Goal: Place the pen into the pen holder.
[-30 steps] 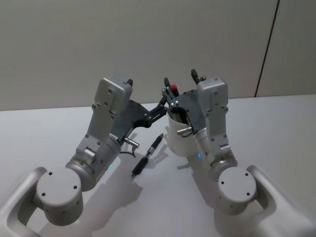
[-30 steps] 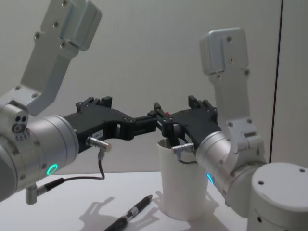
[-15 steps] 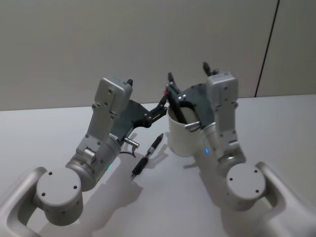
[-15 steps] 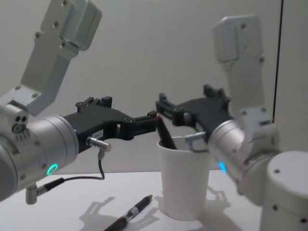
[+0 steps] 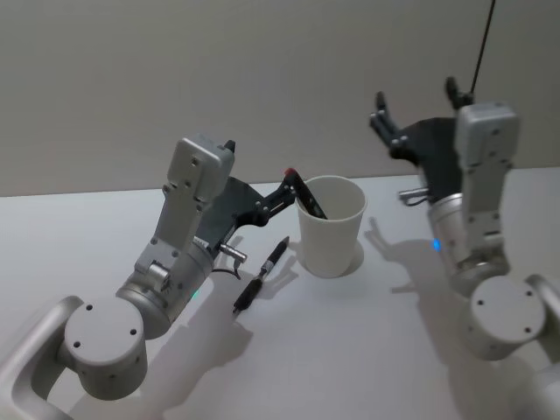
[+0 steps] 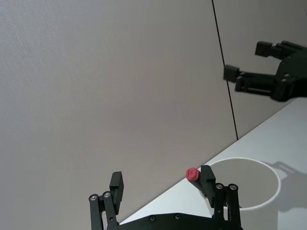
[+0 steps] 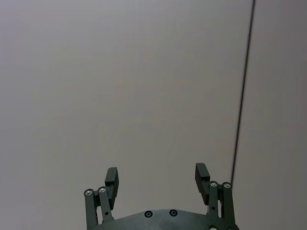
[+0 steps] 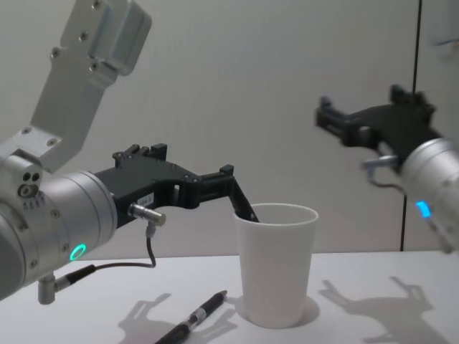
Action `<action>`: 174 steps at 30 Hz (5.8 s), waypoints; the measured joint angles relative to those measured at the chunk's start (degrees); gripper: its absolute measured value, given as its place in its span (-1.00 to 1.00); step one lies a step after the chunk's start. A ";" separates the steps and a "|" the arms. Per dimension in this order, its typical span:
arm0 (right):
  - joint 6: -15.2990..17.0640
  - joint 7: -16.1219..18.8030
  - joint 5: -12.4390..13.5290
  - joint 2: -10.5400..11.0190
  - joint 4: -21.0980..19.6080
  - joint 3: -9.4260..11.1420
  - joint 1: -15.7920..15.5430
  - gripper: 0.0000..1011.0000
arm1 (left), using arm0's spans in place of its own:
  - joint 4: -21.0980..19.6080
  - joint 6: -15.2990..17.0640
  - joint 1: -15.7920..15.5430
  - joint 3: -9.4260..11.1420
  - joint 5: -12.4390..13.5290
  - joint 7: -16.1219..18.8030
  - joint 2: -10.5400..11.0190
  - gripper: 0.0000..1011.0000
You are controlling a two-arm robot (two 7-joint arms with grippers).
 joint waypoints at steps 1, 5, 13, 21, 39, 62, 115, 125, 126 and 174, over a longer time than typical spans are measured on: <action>0.16 0.00 0.20 0.27 -0.40 0.26 -0.15 0.98 | 0.00 0.00 0.00 0.00 0.00 0.00 0.00 0.98; 1.47 0.62 1.37 1.83 -2.28 1.56 -1.04 0.98 | 0.00 0.00 0.00 0.00 0.00 0.00 0.00 0.98; 5.84 4.68 3.40 5.40 -5.85 4.09 -3.33 0.98 | 0.00 0.00 0.00 0.00 0.00 0.00 0.00 0.98; 10.81 9.44 4.63 8.55 -8.48 5.95 -5.52 0.98 | 0.00 0.00 0.00 0.00 0.00 0.00 0.00 0.98; 19.97 19.78 5.54 14.97 -11.80 9.16 -9.77 0.98 | 0.00 0.00 0.00 0.00 0.00 0.01 0.00 0.98; 22.65 23.17 5.74 17.04 -12.68 10.17 -11.19 0.98 | 0.00 0.00 0.00 0.00 0.00 0.01 0.00 0.98; 16.89 16.02 20.47 16.09 -21.73 6.91 -17.98 0.98 | -3.48 8.47 0.69 -0.52 -1.03 -2.19 1.09 0.98; 16.89 16.02 20.47 16.09 -21.73 6.91 -17.98 0.98 | -7.70 14.74 2.35 -1.11 -1.83 0.35 2.22 0.98; 16.89 16.02 20.47 16.09 -21.73 6.91 -17.98 0.98 | -7.89 14.96 2.47 -1.14 -1.87 0.54 2.26 0.98; 16.89 16.02 20.47 16.09 -21.72 6.91 -17.97 0.98 | -4.25 20.84 4.68 -0.78 -5.89 -4.39 0.81 0.98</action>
